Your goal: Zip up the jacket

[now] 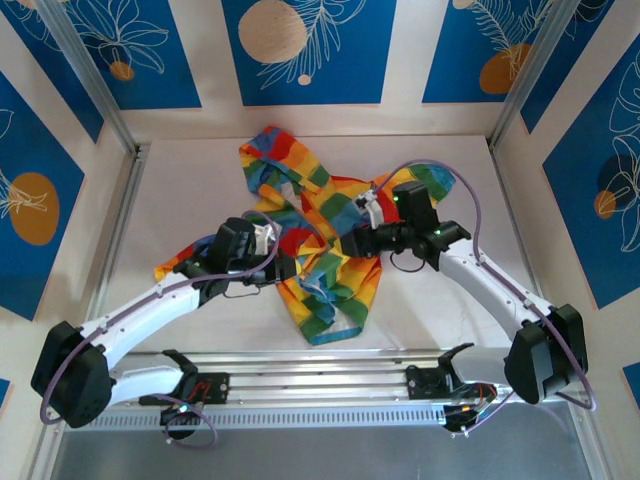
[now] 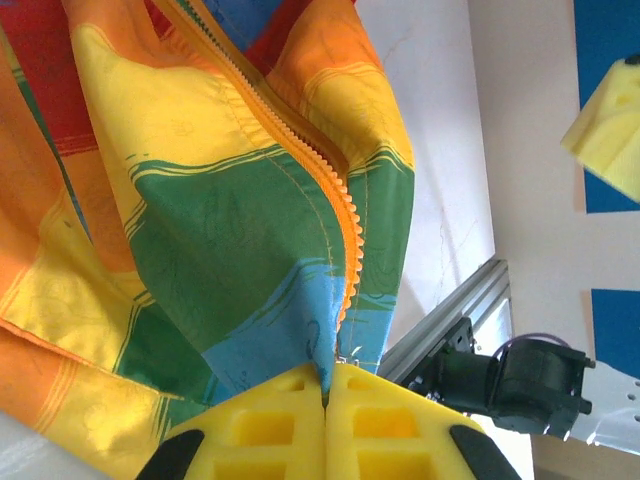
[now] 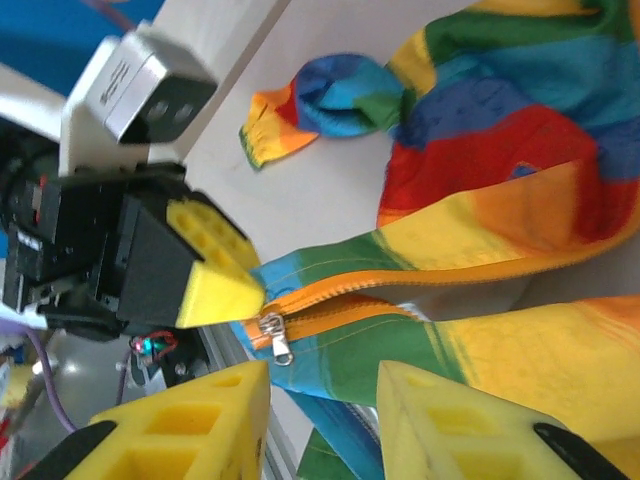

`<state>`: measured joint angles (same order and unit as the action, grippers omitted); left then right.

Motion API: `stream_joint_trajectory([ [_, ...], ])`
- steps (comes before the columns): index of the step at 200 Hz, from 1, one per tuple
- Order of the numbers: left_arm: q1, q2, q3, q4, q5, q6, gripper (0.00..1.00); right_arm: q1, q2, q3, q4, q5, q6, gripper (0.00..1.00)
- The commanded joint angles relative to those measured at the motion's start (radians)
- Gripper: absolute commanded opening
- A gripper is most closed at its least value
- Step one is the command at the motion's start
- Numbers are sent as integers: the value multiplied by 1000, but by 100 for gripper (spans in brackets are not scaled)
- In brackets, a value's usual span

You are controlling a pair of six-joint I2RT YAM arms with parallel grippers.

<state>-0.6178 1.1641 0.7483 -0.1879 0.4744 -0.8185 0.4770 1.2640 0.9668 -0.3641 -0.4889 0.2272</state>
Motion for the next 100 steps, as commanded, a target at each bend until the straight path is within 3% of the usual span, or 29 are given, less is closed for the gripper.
stream_joint_trajectory([
  [1,15,8,46,-65,60,62,0,100,24,31,-35,49,-98,32],
  [38,19,9,75,-127,79,107,0,271,68,11,40,188,-155,32],
  [100,23,15,93,-140,112,130,0,305,129,0,72,183,-182,33],
])
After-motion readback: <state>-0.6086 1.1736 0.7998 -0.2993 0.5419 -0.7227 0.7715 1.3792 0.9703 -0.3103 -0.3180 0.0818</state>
